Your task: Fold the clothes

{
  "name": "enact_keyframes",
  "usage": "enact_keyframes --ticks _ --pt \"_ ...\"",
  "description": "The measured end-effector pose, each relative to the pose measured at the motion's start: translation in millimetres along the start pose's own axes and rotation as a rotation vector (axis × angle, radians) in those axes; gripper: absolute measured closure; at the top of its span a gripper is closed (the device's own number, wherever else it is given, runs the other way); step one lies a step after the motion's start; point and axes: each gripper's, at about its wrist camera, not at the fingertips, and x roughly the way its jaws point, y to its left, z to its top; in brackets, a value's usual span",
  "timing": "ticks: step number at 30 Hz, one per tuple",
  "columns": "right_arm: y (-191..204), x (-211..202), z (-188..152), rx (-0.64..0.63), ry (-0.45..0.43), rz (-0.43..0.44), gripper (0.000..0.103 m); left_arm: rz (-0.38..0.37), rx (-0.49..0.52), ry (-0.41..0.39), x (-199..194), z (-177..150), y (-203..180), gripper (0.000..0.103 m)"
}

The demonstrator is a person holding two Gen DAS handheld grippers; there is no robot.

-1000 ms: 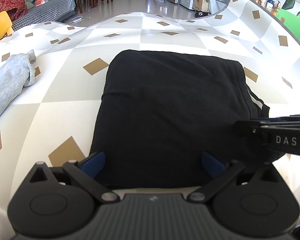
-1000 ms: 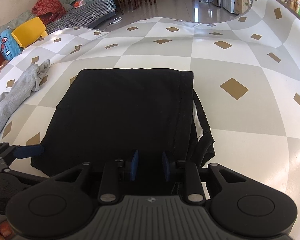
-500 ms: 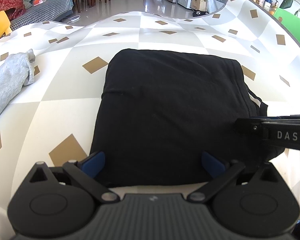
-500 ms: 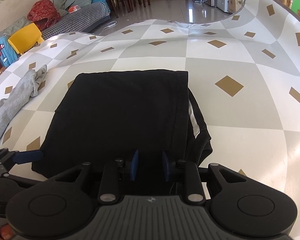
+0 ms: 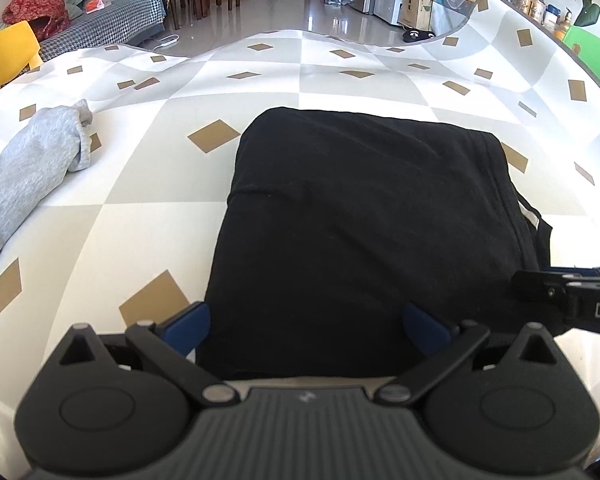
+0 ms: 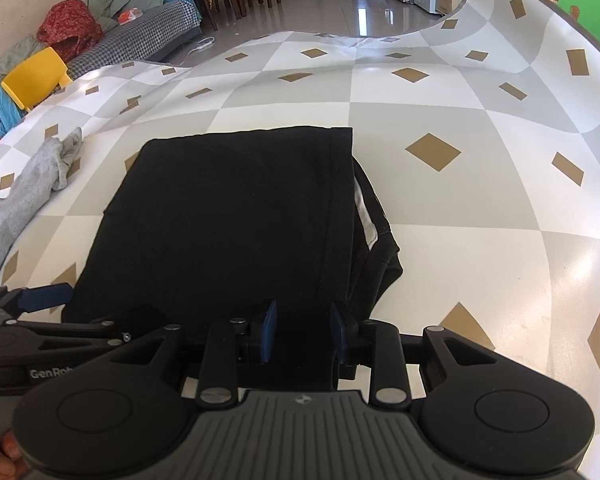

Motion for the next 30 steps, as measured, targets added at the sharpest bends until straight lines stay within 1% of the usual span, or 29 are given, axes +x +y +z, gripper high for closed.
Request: enact_keyframes --ticks 1,3,6,12,18,21,30 --pt "-0.6 1.7 -0.2 -0.003 0.011 -0.017 0.073 0.000 -0.001 0.002 0.3 -0.6 0.5 0.000" --pt "-5.9 4.7 -1.9 0.027 0.018 -0.019 0.072 -0.001 -0.007 0.009 1.2 -1.4 1.8 0.000" --pt "-8.3 4.9 -1.3 0.041 0.020 -0.018 0.072 0.003 -0.017 0.016 1.6 -2.0 3.3 0.000" --pt "-5.3 4.6 -3.5 0.030 0.012 -0.032 0.071 0.016 -0.034 0.035 3.2 -3.8 6.8 0.000" --pt "-12.3 -4.3 -1.0 0.139 0.019 -0.040 0.068 0.017 -0.070 0.058 -2.2 -0.7 9.0 0.000" --pt "-10.9 -13.4 -2.9 0.151 0.006 -0.057 0.066 0.027 -0.065 0.067 -7.9 -0.6 6.4 0.000" --pt "-5.2 -34.2 -17.4 0.174 0.020 -0.053 0.065 0.053 -0.023 0.101 -25.1 -11.9 -3.6 0.000"
